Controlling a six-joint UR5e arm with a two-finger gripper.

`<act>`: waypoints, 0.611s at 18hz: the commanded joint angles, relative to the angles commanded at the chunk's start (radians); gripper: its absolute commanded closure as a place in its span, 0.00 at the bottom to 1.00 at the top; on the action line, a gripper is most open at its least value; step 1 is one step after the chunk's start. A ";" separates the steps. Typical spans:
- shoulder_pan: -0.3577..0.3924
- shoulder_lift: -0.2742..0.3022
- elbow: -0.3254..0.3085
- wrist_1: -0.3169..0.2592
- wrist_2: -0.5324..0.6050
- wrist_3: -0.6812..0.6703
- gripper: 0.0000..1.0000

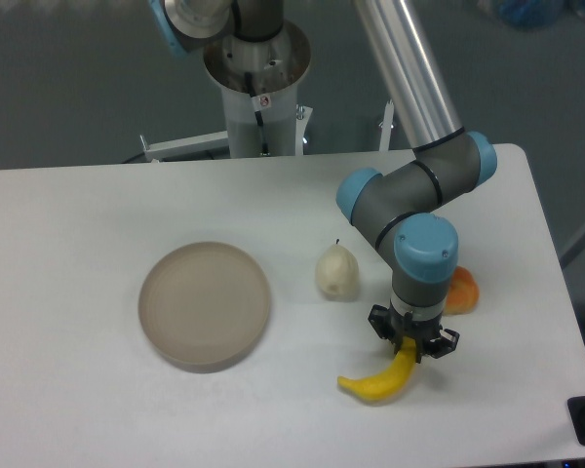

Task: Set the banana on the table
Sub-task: 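Lower the held banana onto the table beside the pear, then open the gripper to release the banana on the table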

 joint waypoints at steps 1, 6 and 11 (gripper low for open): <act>0.000 0.000 0.000 0.002 0.006 0.002 0.66; 0.003 0.003 0.000 0.002 0.002 0.028 0.43; 0.009 0.015 0.023 -0.002 -0.002 0.014 0.00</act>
